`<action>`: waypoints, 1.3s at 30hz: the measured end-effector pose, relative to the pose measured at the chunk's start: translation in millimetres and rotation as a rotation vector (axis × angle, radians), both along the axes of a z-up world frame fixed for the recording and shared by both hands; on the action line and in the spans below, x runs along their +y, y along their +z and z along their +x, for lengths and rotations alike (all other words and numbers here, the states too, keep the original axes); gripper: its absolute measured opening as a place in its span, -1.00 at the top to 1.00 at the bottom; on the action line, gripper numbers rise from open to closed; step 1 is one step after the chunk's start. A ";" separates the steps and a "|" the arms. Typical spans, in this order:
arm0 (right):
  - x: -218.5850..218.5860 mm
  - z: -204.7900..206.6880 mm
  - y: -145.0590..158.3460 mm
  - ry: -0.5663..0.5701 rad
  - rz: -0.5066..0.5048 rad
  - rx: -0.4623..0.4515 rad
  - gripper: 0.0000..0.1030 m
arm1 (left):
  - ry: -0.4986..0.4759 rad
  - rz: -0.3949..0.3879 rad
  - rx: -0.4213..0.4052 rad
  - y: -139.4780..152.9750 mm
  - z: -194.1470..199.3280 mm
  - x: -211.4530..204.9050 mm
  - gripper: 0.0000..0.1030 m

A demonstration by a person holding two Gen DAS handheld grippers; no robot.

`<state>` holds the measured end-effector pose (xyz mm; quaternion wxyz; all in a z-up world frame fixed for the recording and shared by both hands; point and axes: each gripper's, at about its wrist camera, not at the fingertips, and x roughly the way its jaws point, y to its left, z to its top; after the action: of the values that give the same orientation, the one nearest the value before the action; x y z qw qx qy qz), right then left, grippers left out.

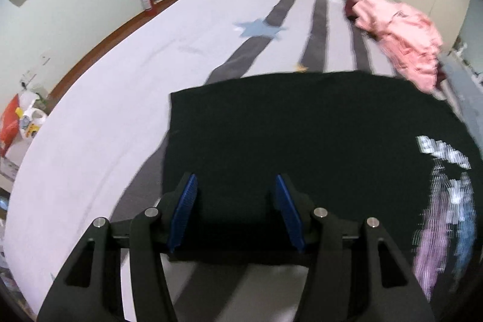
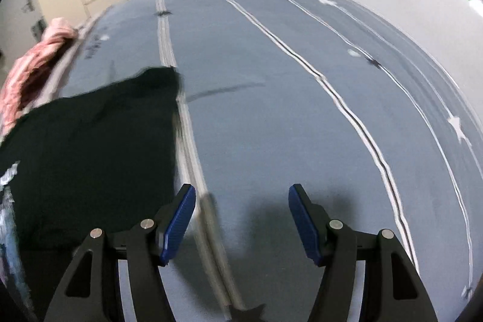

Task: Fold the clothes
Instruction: 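Lift the black sweatshirt's side with the right gripper and fold it inward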

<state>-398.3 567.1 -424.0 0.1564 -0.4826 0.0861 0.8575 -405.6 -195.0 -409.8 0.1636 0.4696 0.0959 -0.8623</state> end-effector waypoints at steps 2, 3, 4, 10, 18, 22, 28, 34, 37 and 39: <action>-9.4 -1.8 1.8 0.013 -0.051 0.016 -0.19 | -0.015 0.026 0.022 7.5 2.8 13.3 0.00; -13.9 -2.9 0.6 0.014 -0.074 0.021 -0.19 | -0.023 0.037 0.028 9.3 4.2 18.0 0.00; -18.5 -3.9 -0.7 0.015 -0.097 0.025 -0.19 | -0.035 0.042 0.027 8.4 4.8 20.5 0.00; -33.9 -16.0 -25.8 0.002 -0.154 -0.002 -0.19 | -0.069 0.038 0.005 2.7 15.2 31.7 0.00; -49.5 -17.1 -30.3 0.031 -0.088 -0.012 -0.03 | 0.008 0.033 0.022 8.8 40.4 5.8 0.00; -52.3 -17.6 -24.5 0.061 -0.100 -0.026 0.55 | 0.023 0.035 0.044 17.9 53.0 -8.4 0.00; -68.4 -19.4 0.1 0.057 -0.089 0.002 0.76 | 0.041 0.056 0.074 21.4 71.6 -40.8 0.00; -139.9 -12.6 52.4 0.155 -0.023 0.087 0.77 | 0.021 0.099 0.088 15.5 91.2 -80.5 0.00; -214.4 -6.4 73.0 0.255 0.013 0.115 0.78 | -0.014 0.101 0.099 19.7 104.1 -109.4 0.00; -279.0 -4.3 82.3 0.328 0.016 0.122 0.78 | -0.027 0.105 0.106 24.6 113.3 -132.4 0.00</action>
<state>-402.6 288.1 -341.8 0.0126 -0.4357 0.0086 0.8999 -292.3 -327.4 -385.2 0.1220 0.4324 0.1432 -0.8818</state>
